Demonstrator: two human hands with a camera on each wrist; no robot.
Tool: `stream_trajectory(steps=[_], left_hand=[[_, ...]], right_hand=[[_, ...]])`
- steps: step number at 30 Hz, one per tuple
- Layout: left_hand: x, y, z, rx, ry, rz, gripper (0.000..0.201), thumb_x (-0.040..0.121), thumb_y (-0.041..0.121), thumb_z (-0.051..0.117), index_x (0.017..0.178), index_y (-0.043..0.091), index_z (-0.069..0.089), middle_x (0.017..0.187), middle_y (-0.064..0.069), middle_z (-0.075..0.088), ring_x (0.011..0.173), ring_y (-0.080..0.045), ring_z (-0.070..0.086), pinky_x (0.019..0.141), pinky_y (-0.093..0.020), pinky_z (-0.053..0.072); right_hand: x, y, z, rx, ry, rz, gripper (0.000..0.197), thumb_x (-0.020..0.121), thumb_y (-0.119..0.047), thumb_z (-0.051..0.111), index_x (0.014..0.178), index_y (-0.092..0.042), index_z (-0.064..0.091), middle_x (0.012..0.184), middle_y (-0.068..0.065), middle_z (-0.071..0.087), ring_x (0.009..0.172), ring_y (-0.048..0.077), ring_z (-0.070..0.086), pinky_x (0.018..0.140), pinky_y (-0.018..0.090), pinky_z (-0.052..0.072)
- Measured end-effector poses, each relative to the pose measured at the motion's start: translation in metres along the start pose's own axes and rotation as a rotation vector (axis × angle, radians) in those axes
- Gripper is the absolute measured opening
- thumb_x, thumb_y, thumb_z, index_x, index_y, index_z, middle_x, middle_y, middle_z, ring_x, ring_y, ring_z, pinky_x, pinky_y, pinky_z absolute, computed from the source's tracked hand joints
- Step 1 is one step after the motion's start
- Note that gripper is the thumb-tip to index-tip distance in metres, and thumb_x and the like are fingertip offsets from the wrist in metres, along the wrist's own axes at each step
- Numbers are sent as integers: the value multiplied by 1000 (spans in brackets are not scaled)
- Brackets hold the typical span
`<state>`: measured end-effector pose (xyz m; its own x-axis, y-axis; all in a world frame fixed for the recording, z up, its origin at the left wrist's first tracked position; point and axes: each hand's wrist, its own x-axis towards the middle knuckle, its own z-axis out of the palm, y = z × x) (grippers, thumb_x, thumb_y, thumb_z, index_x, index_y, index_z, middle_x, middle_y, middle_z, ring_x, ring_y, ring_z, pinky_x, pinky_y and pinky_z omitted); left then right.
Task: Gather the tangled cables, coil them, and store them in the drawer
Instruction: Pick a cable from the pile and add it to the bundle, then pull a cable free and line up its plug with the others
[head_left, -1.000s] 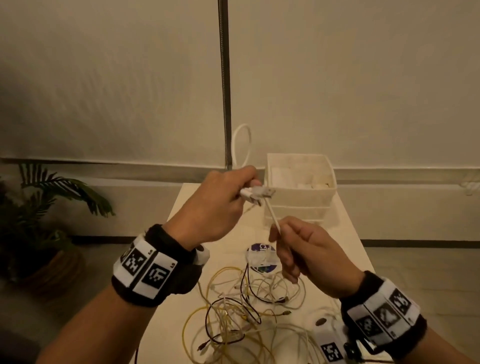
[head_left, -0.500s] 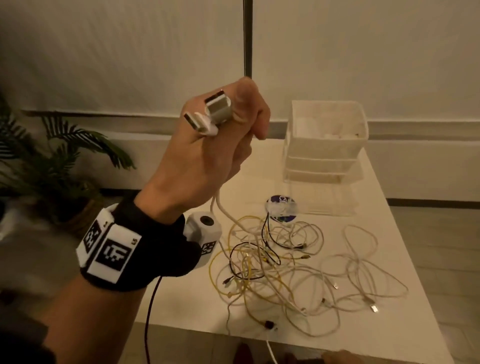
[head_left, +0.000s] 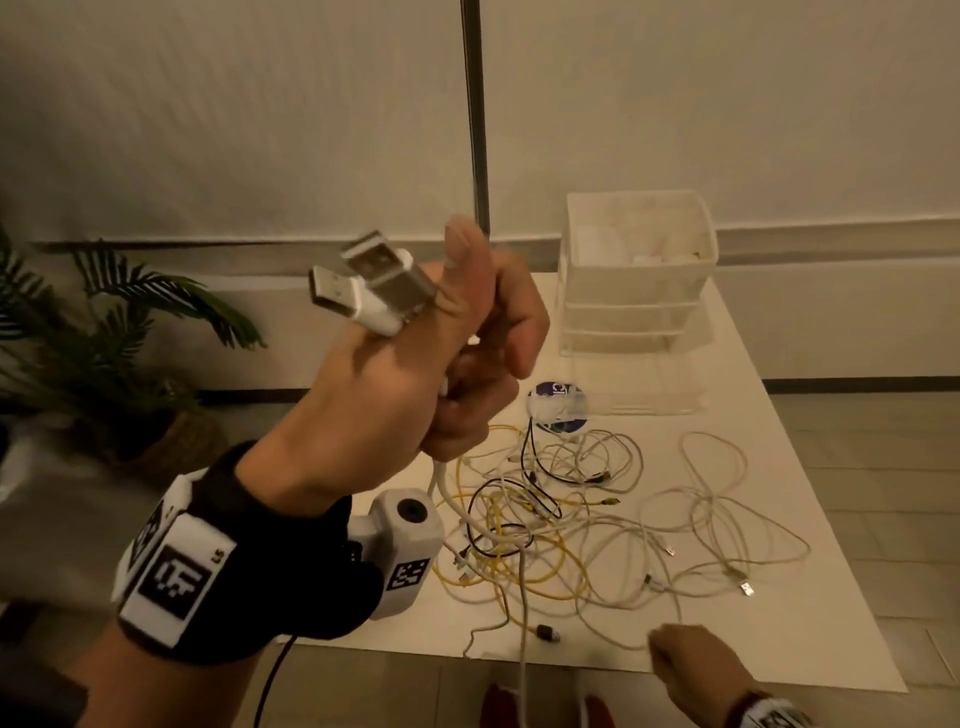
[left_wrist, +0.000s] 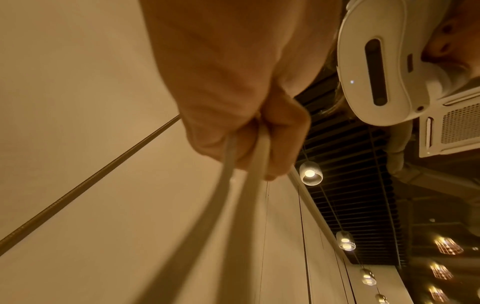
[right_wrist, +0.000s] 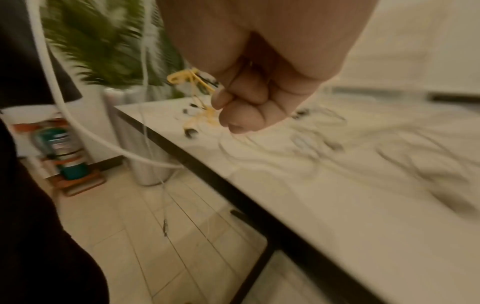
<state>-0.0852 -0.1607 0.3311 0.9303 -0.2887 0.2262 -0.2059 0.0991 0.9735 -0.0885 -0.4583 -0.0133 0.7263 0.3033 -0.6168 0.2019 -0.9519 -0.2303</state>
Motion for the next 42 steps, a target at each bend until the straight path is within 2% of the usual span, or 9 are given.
stream_trajectory(steps=[2, 6, 14, 16, 19, 24, 30, 35, 42], left_hand=[[-4, -5, 2, 30, -24, -24, 57, 98, 58, 30, 71, 12, 50, 55, -6, 23, 38, -9, 24, 41, -15, 28], [-9, -6, 7, 73, -43, -26, 55, 97, 49, 34, 70, 5, 54, 54, 8, 37, 45, -9, 34, 41, -24, 42], [-19, 1, -8, 41, 89, -73, 53, 90, 54, 37, 72, 8, 55, 56, -6, 15, 42, -11, 18, 41, -16, 21], [-20, 1, -12, 42, 102, -67, 52, 91, 55, 35, 74, 10, 55, 54, 0, 21, 42, -10, 18, 41, -16, 19], [-18, -3, -15, 64, 128, -58, 52, 91, 57, 36, 77, 11, 55, 54, 5, 27, 43, -8, 19, 40, -16, 20], [1, -14, -8, 118, 169, -32, 53, 100, 50, 32, 89, 2, 53, 66, -6, 22, 48, -12, 17, 41, -19, 17], [31, -17, -3, 137, 245, -20, 35, 101, 39, 42, 91, 7, 54, 73, -14, 15, 51, -16, 15, 42, -20, 17], [54, -23, 0, 25, 255, -96, 28, 103, 33, 42, 93, 9, 53, 72, -9, 14, 53, -17, 9, 42, -17, 15], [73, -24, 2, -105, 247, -124, 26, 101, 39, 46, 103, 14, 55, 74, -7, 11, 56, -18, 7, 44, -17, 11]], right_hand=[[14, -29, -4, -64, 1, -263, 44, 70, -37, 19, 97, -32, 52, 103, -2, 61, 98, 19, 60, 71, 25, 41], [37, -93, -6, -236, -118, -444, 34, 96, -16, 37, 128, -23, 46, 129, 13, 46, 119, 32, 49, 90, 42, 44], [61, -128, 16, -284, -112, -276, 40, 97, -13, 39, 136, -3, 38, 138, 22, 40, 127, 37, 42, 100, 45, 41], [61, -129, -4, -100, -105, -201, 29, 92, -18, 46, 116, -5, 54, 126, 19, 51, 120, 33, 51, 95, 34, 43], [58, -121, -62, 227, 70, -154, 18, 84, -24, 55, 67, -19, 55, 74, 4, 61, 81, 23, 63, 65, 24, 45], [40, -96, -188, 1013, 477, -91, 17, 85, -11, 67, 71, -2, 65, 52, 9, 59, 52, 27, 62, 58, 40, 58], [-1, -79, -293, 1567, 799, -320, 8, 86, -5, 65, 81, -2, 61, 80, 16, 63, 86, 29, 64, 81, 43, 55], [-46, -110, -317, 1821, 480, -747, 20, 83, 0, 59, 69, -9, 48, 78, 18, 69, 94, 37, 70, 88, 52, 54], [-75, -154, -309, 1669, 278, -832, 14, 83, -18, 60, 82, -8, 51, 70, 10, 52, 47, 15, 44, 49, 29, 47]])
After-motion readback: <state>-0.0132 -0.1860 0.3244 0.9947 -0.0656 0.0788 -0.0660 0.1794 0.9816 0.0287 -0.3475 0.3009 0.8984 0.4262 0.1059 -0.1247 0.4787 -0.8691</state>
